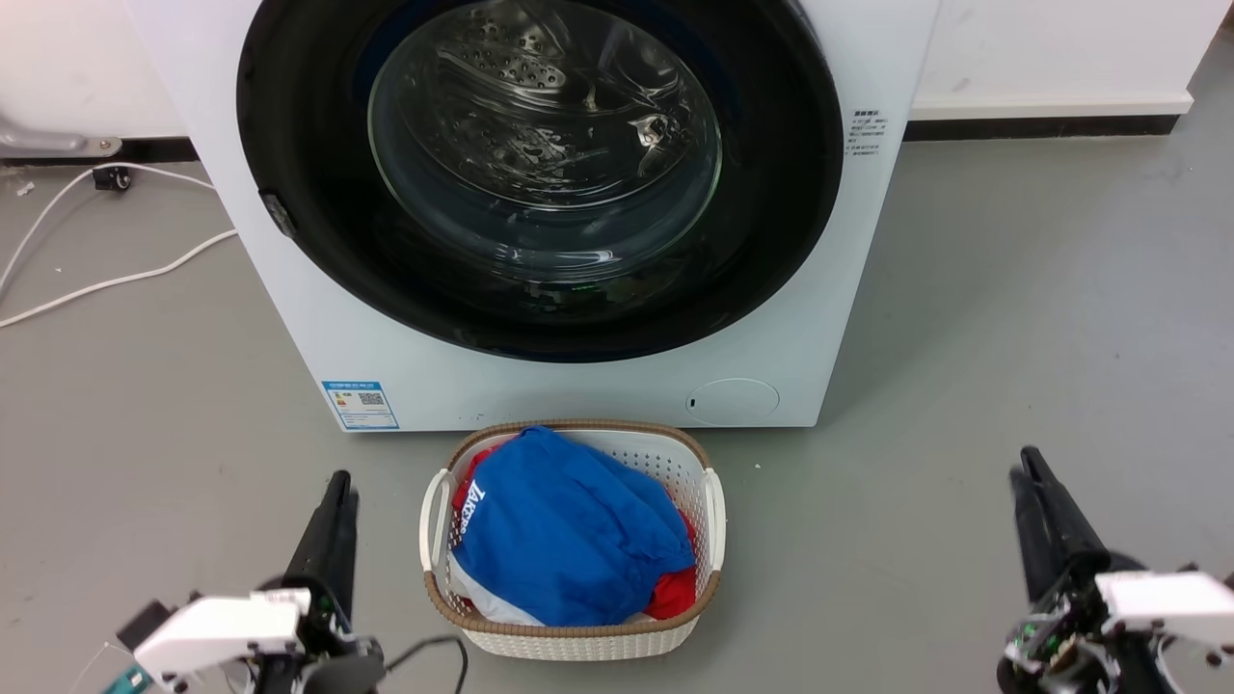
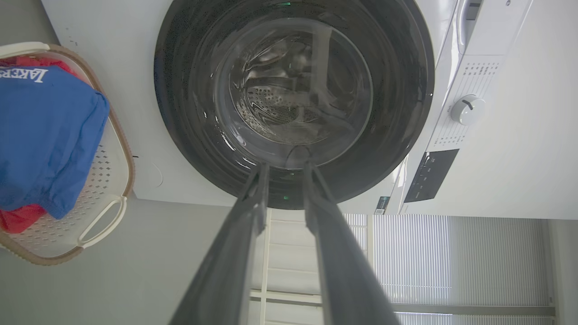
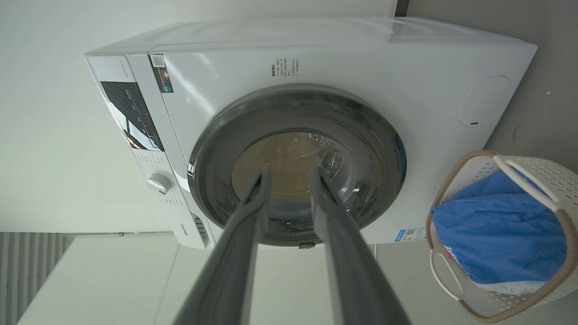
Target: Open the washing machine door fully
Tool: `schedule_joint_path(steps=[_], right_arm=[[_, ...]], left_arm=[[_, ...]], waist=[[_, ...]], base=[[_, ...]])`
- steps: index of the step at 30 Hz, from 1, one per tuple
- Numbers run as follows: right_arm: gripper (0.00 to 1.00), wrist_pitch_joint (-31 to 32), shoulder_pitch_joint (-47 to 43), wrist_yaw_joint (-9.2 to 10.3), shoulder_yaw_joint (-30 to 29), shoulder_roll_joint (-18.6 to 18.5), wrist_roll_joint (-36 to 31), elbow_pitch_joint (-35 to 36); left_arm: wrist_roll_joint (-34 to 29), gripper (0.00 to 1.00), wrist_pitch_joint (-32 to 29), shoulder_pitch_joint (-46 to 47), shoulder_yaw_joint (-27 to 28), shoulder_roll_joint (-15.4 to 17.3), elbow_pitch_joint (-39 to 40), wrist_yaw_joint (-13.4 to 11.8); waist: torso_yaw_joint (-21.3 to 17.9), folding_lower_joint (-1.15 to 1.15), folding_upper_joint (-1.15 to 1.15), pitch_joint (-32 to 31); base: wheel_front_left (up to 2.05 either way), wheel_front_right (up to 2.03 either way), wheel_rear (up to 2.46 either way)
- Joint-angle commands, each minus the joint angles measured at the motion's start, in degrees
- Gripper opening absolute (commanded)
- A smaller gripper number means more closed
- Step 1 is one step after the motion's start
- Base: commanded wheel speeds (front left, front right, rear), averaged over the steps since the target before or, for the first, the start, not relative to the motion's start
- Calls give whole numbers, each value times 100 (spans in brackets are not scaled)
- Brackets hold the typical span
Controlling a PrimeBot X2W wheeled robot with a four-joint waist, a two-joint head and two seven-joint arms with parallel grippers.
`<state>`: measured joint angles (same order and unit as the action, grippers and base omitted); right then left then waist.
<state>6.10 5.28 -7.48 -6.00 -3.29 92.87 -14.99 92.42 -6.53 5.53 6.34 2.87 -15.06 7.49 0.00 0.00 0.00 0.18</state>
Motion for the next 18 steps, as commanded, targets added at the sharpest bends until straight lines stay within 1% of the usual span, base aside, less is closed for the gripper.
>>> schedule_joint_path(steps=[1,5,8,12,18], right_arm=[[100,-4,-49,1,3,4,-2,-44],[100,-113,-113,1,-6,7,-95,-18],[100,-199,-144,1,-49,8,-327,32],[100,-310,-179,0,-72,10,-836,195],[100,-466,-247,0,-33,12,-1756,511]], left_arm=[[-1,100,6,-50,-11,-3,-42,0],[-76,100,121,-99,-59,-5,36,0],[-313,100,208,-118,-54,-5,80,-4],[-704,100,321,-120,-25,-4,201,-82],[-1488,100,480,-142,-102,-3,478,-275]], waist=[[0,0,0,0],[1,0,0,3],[2,0,0,7],[3,0,0,15],[6,0,0,30]], base=[[0,0,0],[0,0,0],[0,0,0],[0,0,0],[0,0,0]])
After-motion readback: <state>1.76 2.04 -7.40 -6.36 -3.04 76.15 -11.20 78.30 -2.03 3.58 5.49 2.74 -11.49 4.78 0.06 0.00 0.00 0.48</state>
